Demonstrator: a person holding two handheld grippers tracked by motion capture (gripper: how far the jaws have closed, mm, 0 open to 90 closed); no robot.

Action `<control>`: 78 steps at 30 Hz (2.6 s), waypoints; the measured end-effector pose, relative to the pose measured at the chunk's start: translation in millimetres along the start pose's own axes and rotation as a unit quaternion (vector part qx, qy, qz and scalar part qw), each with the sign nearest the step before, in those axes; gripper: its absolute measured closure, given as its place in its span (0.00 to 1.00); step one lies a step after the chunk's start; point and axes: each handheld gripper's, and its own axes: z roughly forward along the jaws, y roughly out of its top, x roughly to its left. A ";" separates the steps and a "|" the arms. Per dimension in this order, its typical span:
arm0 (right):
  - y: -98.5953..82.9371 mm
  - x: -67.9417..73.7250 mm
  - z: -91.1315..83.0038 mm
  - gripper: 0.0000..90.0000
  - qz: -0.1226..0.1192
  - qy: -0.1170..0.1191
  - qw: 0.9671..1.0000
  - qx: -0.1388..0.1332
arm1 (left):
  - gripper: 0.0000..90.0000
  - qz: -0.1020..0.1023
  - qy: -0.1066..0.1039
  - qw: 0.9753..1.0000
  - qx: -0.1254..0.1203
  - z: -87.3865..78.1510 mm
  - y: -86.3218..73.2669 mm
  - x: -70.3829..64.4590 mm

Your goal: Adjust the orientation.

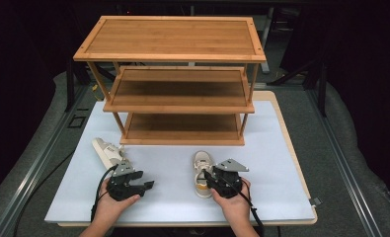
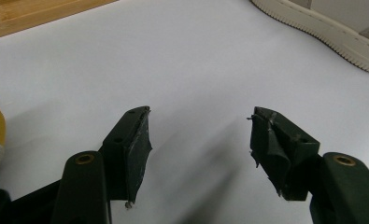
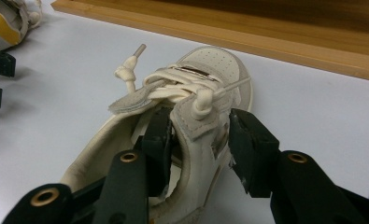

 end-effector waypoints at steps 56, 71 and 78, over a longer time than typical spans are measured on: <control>-6.3 -16.3 -60.6 0.62 -0.048 -0.089 0.994 -0.038 | 0.42 0.000 0.025 0.998 -0.051 -36.3 10.4 0.4; -7.0 -17.6 -60.3 0.58 -0.052 -0.073 0.994 -0.055 | 0.43 -0.065 0.114 0.989 -0.067 -63.0 7.8 46.9; -8.6 -16.0 -56.7 0.58 -0.056 -0.068 0.995 -0.050 | 0.44 -0.069 0.113 0.989 -0.067 -66.4 5.5 47.6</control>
